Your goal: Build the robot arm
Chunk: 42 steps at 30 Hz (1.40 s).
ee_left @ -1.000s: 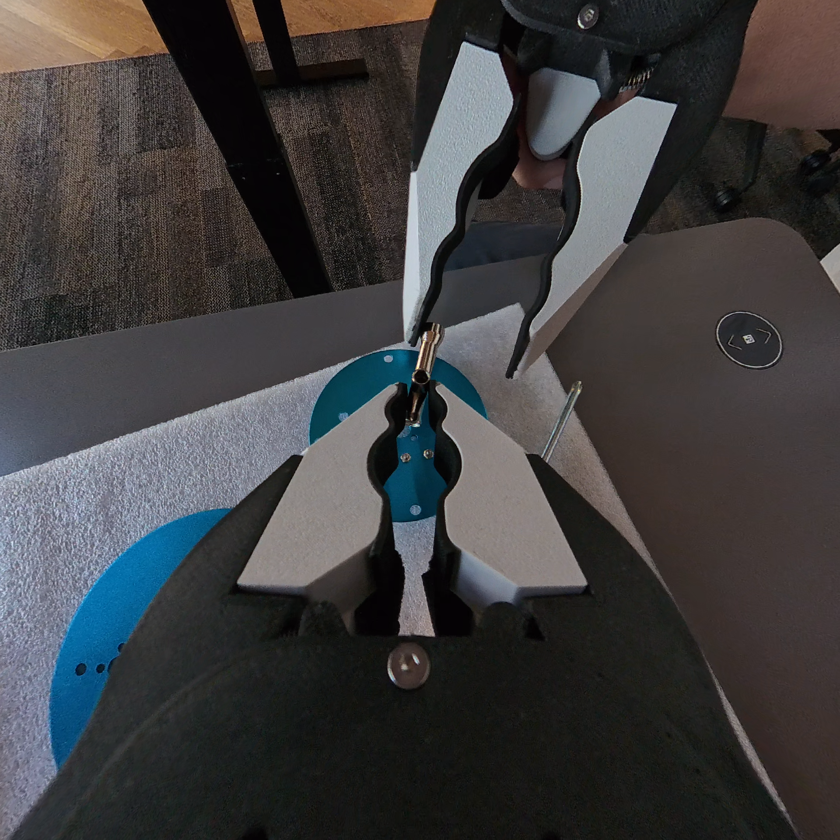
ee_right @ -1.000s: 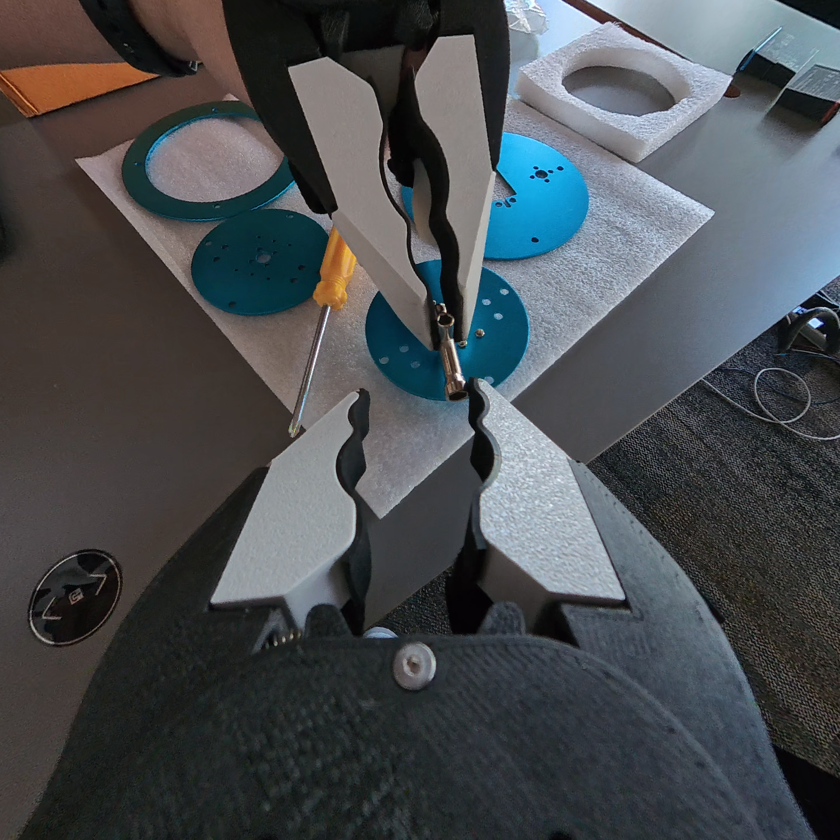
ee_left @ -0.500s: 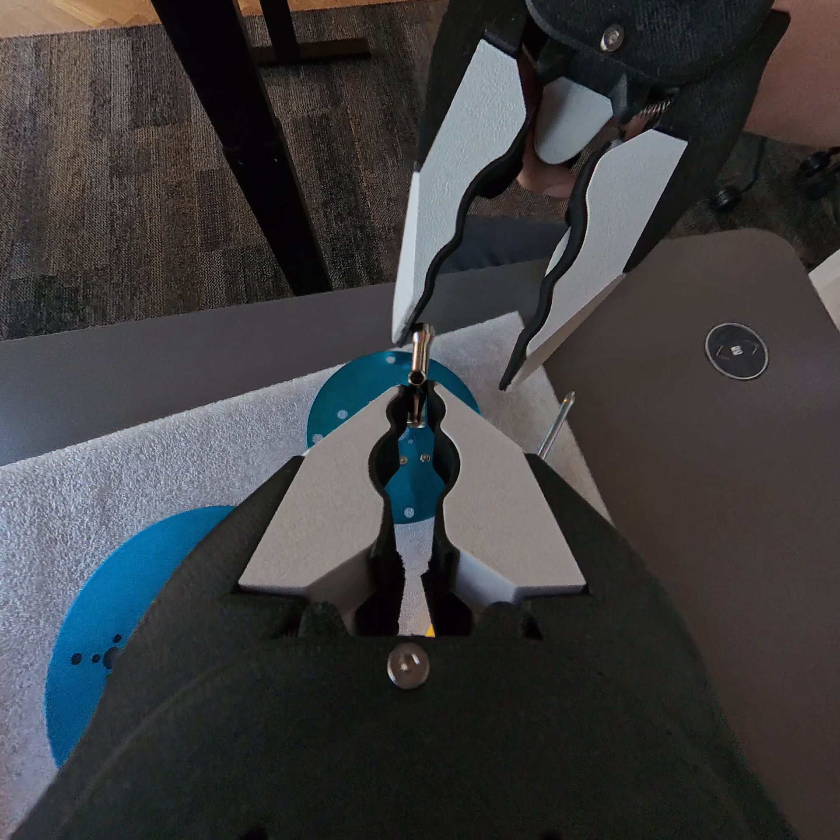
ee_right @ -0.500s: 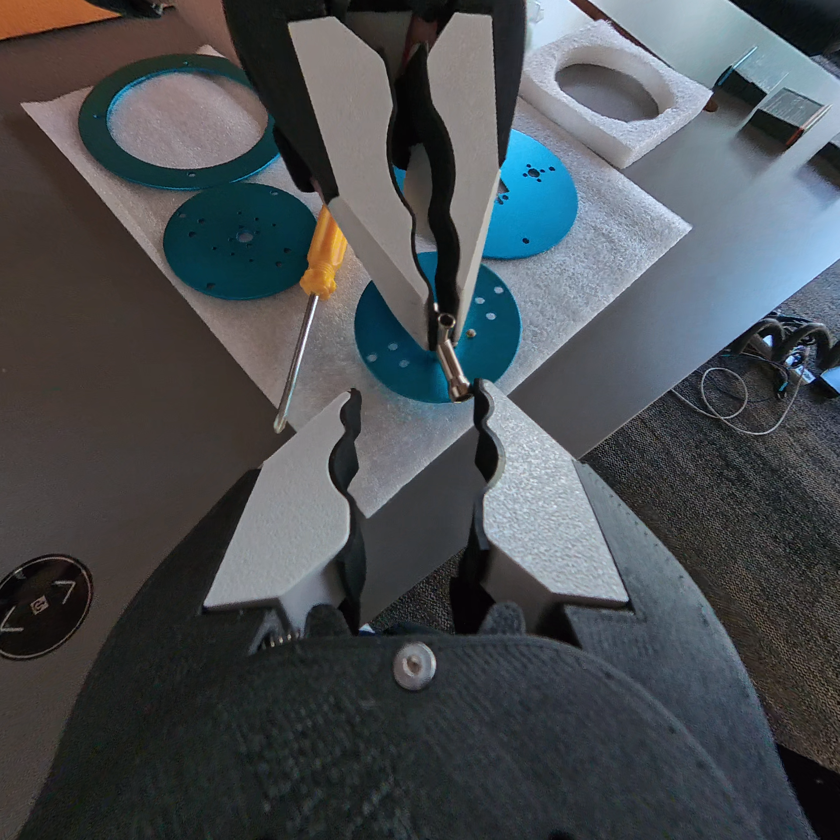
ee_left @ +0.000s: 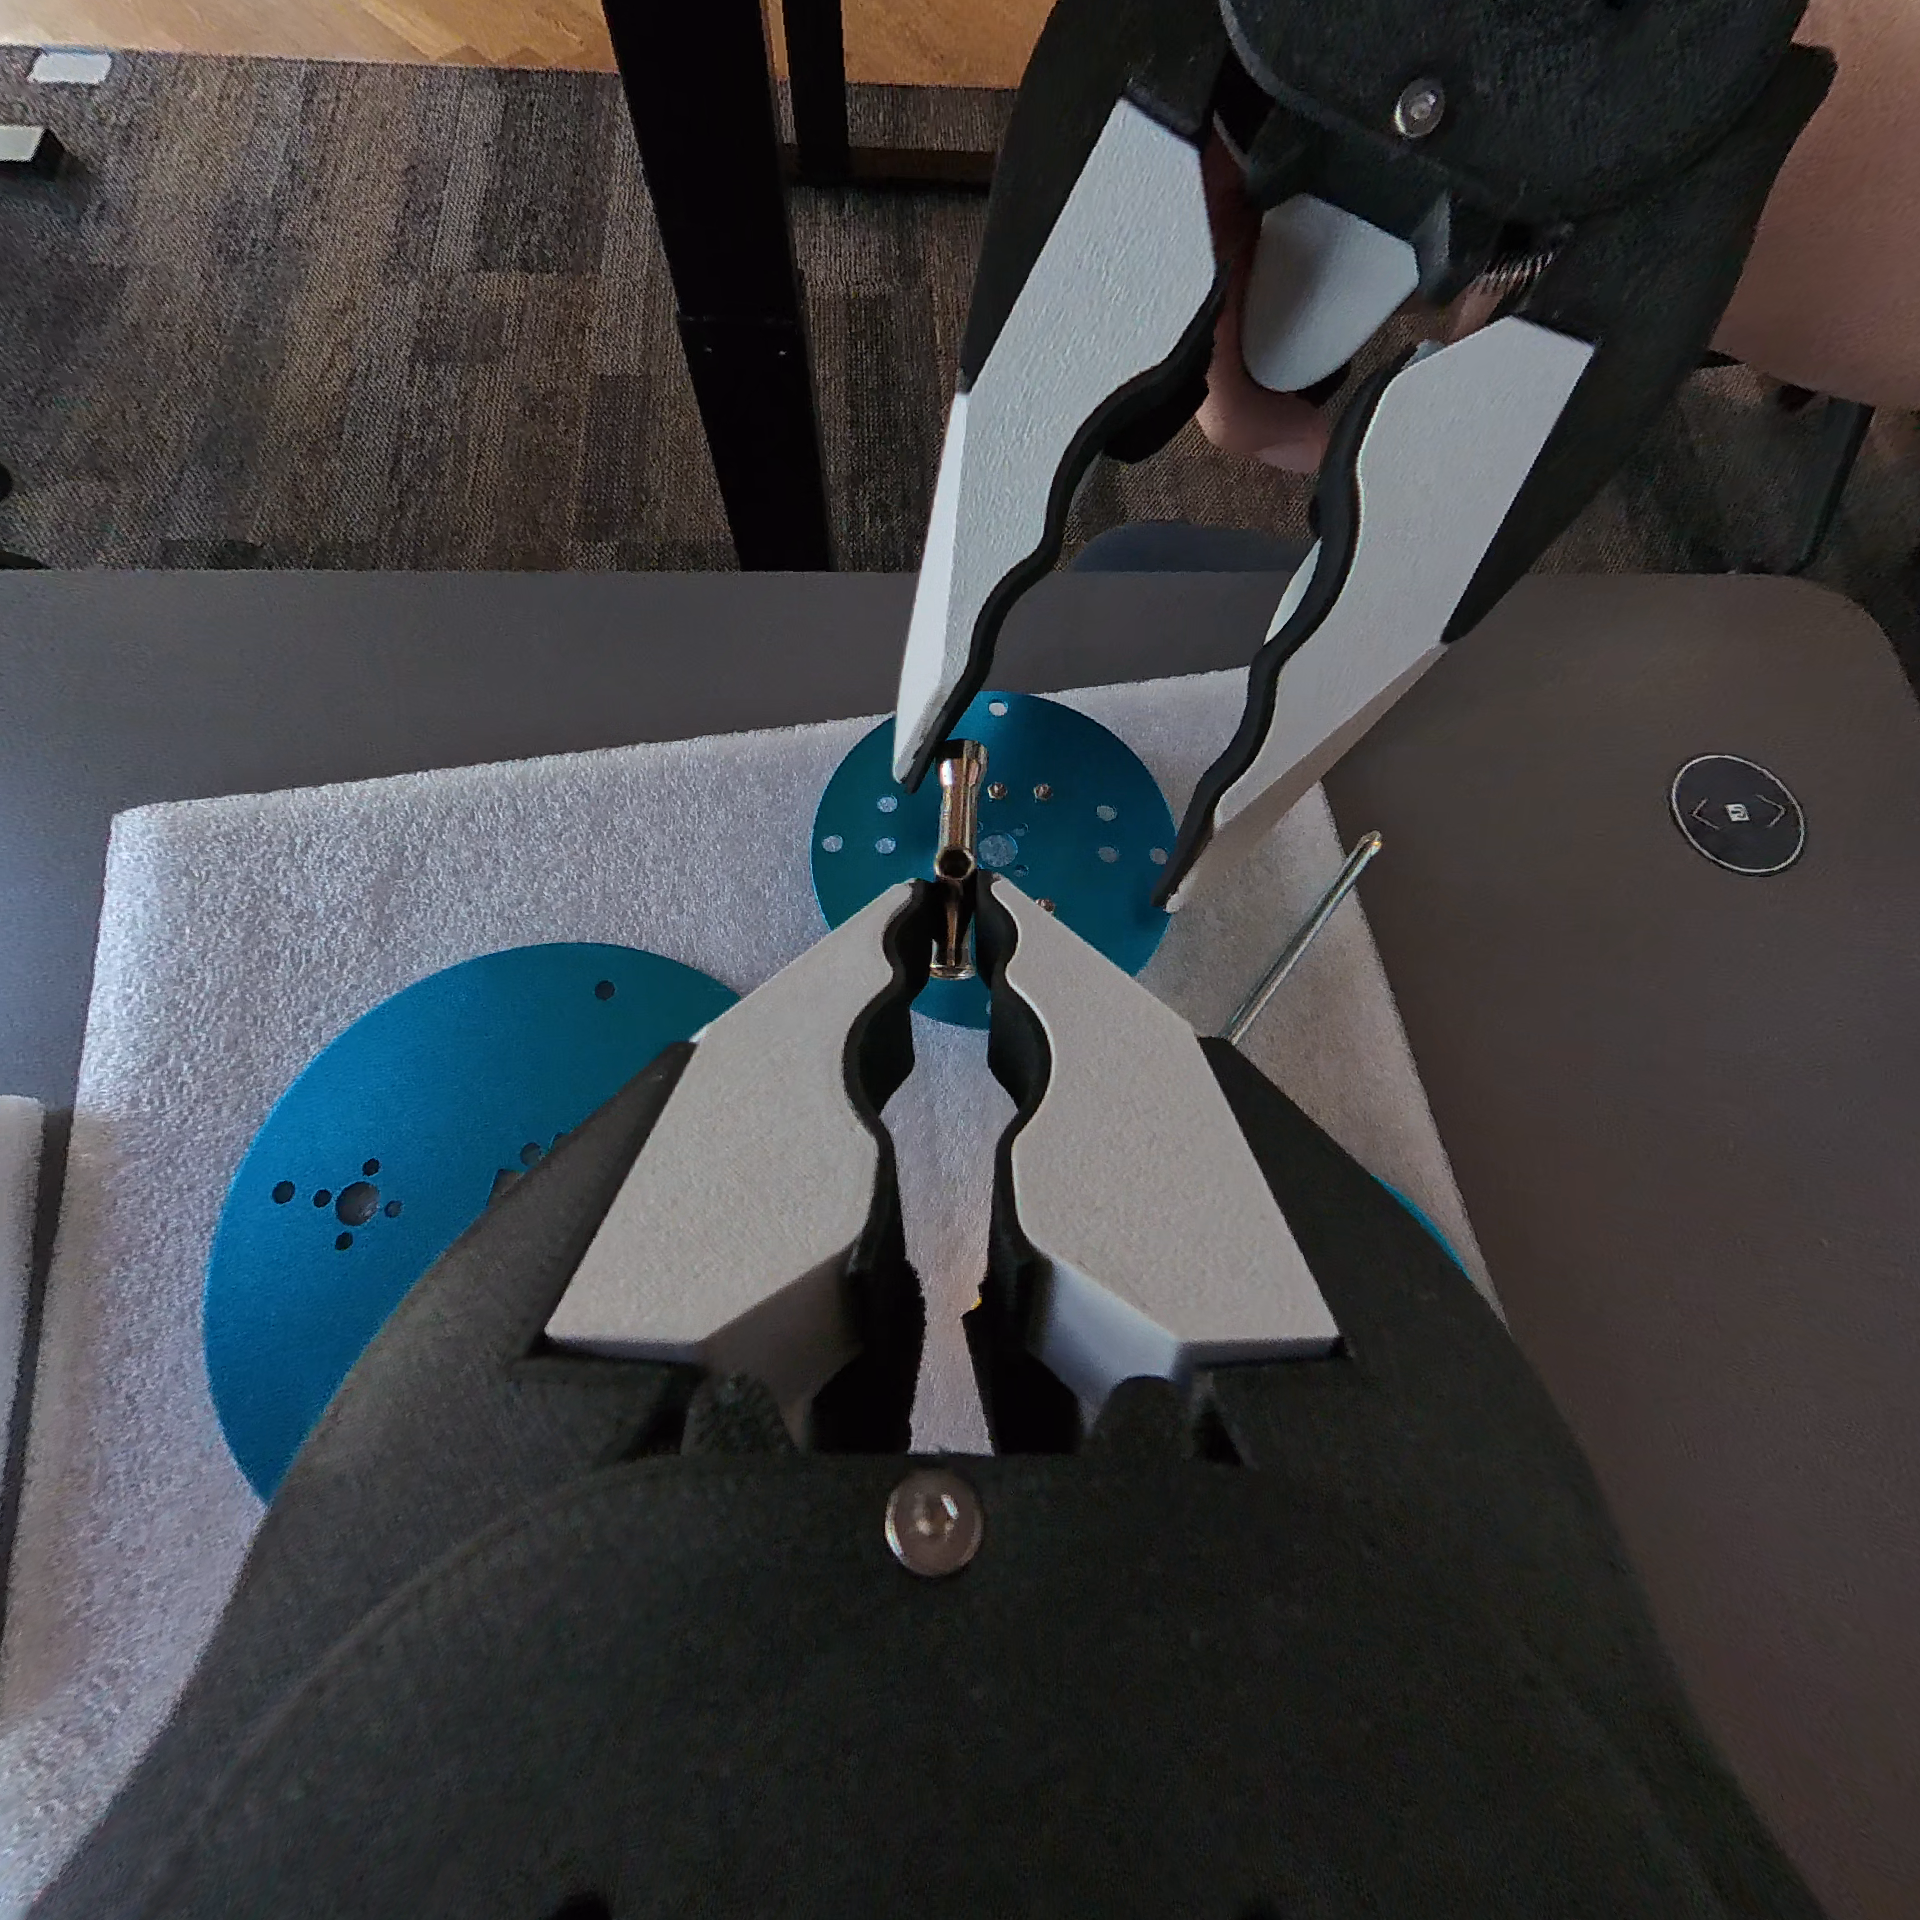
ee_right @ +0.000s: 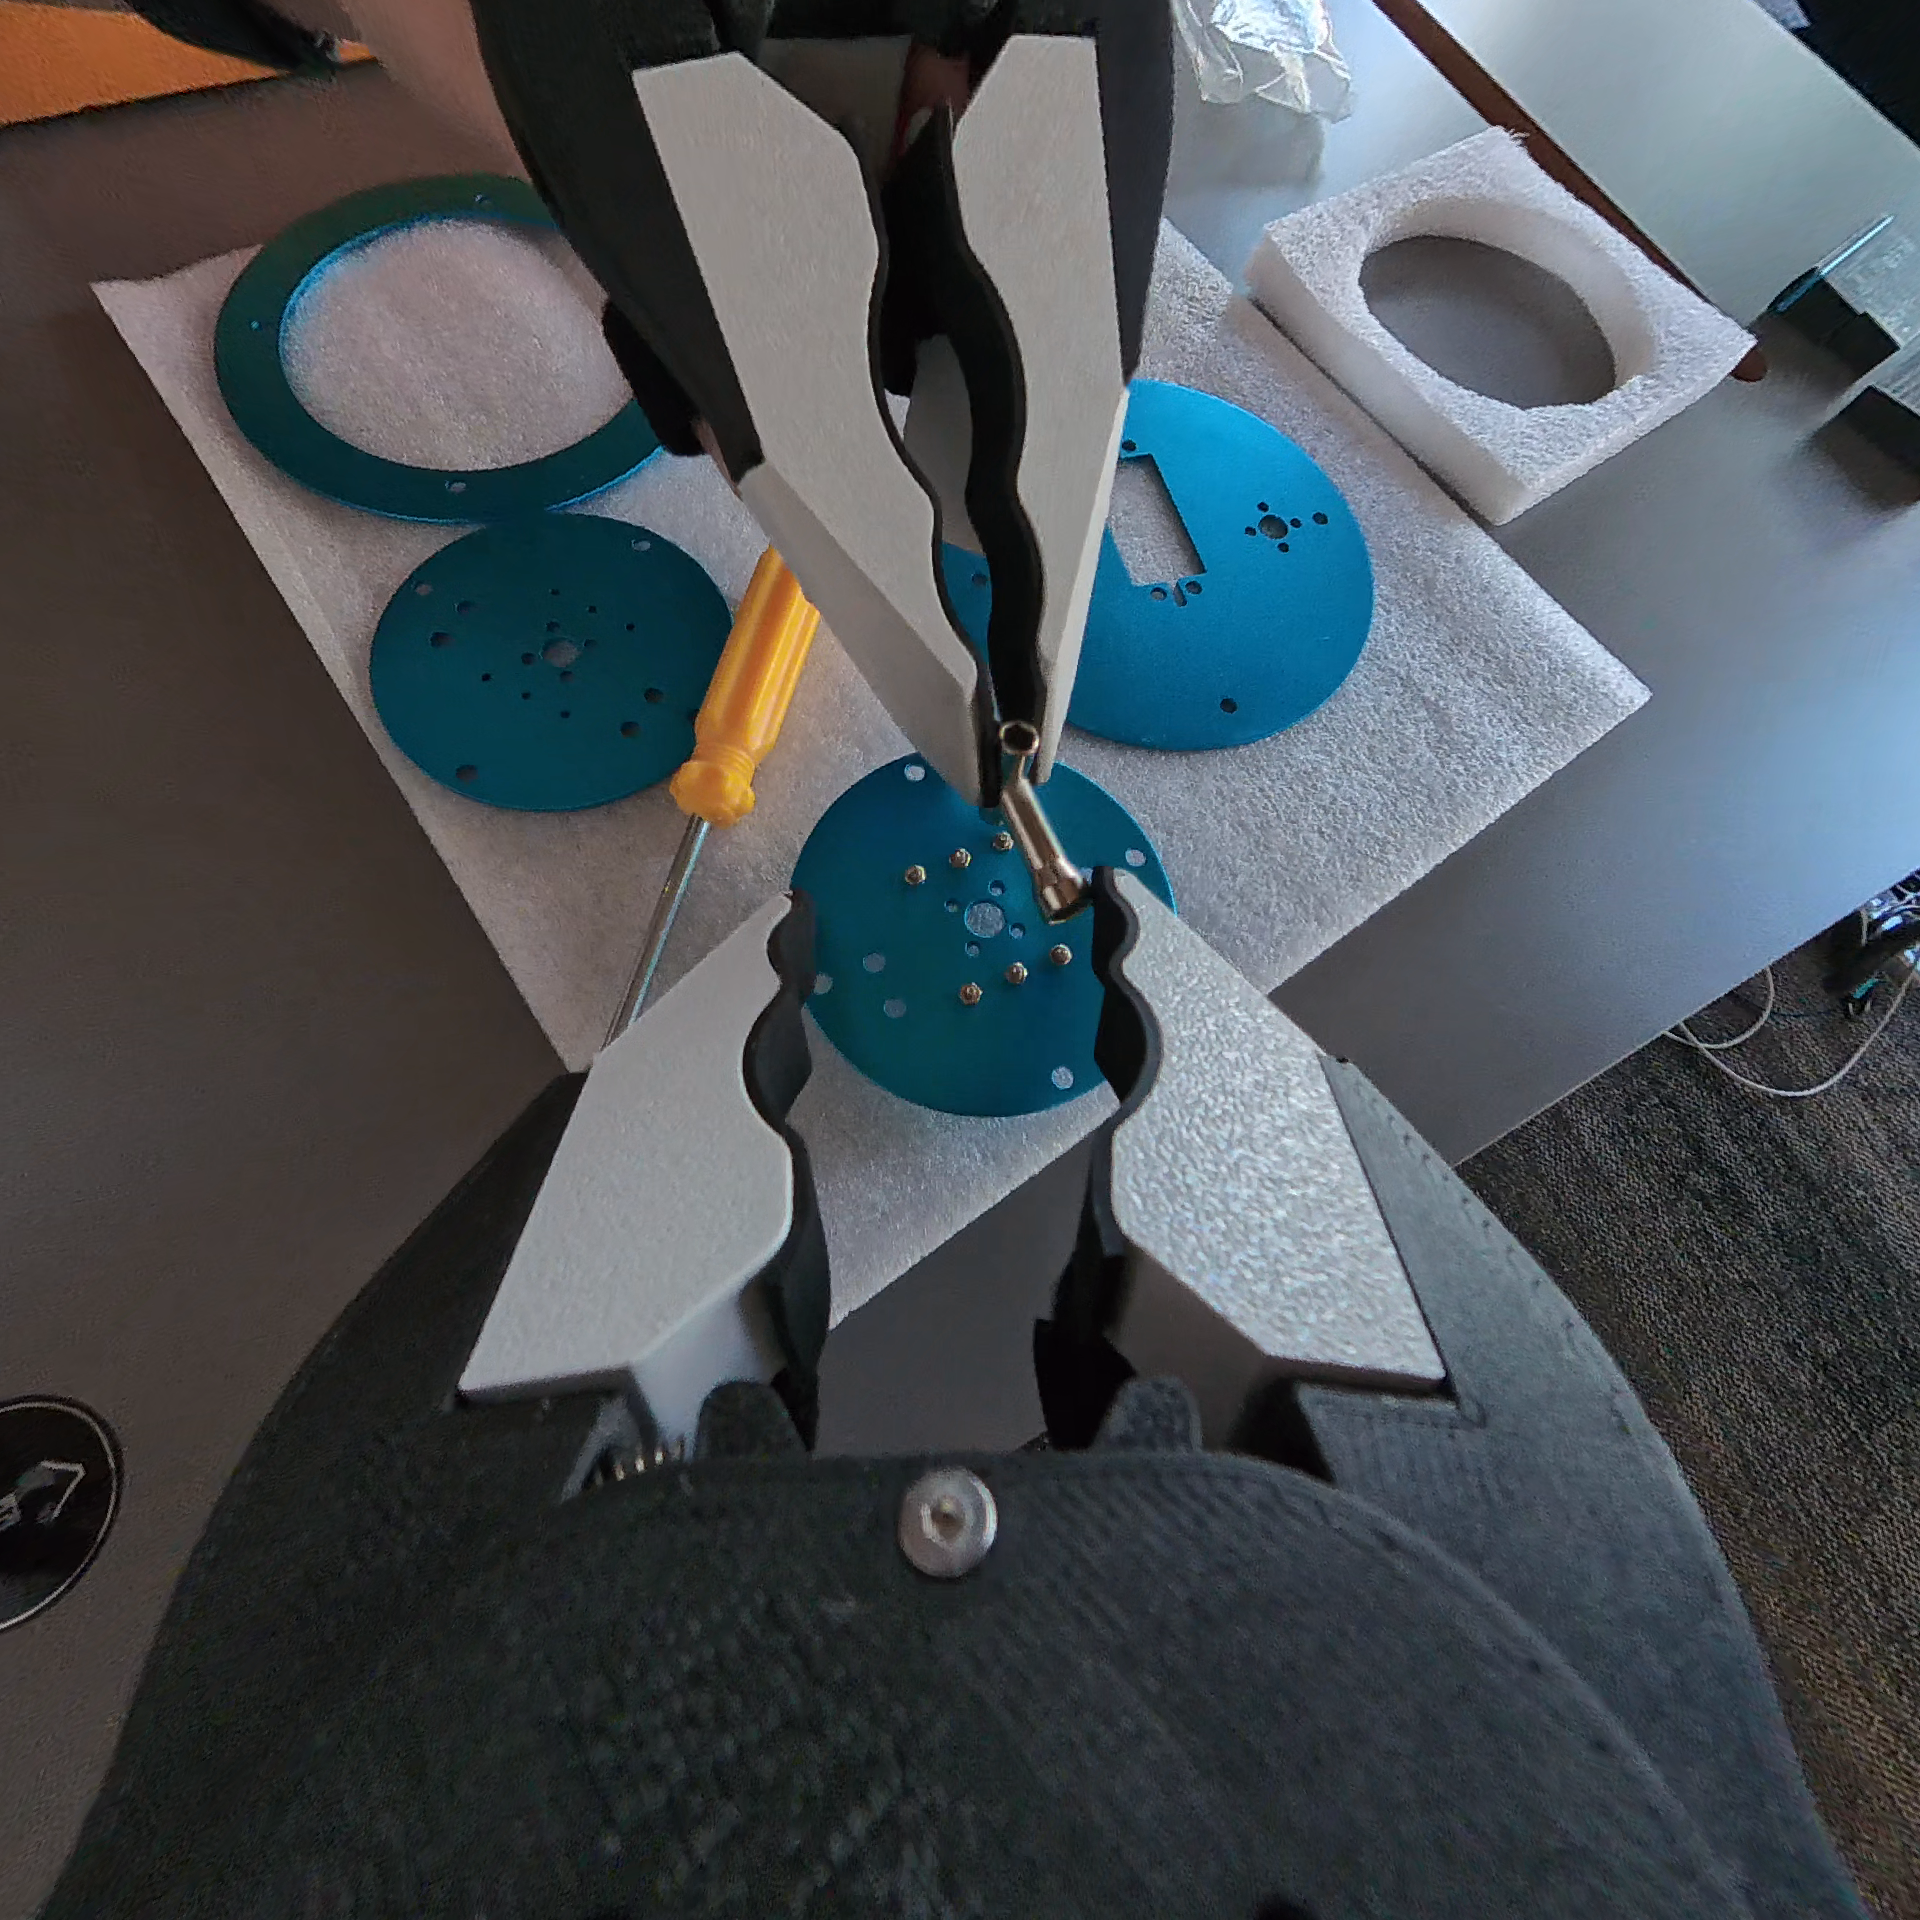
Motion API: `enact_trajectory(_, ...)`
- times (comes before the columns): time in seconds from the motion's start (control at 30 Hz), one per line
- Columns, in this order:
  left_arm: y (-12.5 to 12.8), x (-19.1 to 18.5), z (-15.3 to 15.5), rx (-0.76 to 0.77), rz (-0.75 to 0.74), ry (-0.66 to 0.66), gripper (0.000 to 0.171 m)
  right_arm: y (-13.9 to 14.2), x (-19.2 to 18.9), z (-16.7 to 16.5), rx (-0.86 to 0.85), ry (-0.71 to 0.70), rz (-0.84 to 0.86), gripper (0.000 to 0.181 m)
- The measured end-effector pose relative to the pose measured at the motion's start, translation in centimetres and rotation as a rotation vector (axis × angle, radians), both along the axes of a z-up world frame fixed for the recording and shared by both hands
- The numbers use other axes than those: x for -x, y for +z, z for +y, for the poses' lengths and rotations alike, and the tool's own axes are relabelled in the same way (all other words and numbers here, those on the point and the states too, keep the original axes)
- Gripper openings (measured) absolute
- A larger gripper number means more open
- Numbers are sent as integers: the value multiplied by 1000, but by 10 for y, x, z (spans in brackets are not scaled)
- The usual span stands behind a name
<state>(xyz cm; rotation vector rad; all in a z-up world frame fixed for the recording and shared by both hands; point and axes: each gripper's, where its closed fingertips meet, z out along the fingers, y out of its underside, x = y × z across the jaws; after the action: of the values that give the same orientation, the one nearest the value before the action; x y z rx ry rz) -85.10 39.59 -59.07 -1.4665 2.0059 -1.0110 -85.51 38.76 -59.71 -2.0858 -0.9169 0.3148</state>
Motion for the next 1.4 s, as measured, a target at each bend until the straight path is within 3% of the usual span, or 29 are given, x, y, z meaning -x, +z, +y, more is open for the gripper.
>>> enact_trajectory(0.33,-7,-4,-1,-3,12,-4,6,-4,-4,0,14,-3,2,53)
enact_trajectory(0.47,5,-9,-6,-22,-17,-1,6,5,-9,-3,-21,-13,-16,53)
enact_trajectory(0.7,0,-25,-32,-20,-7,-54,6,13,-14,-28,-24,-13,120,40)
enact_trajectory(1.0,-1,-22,-30,2,-12,-52,6,3,-30,-24,-70,-47,10,41)
enact_trajectory(1.4,-6,-22,-30,18,0,-62,6,-8,-26,-25,-6,-28,21,42)
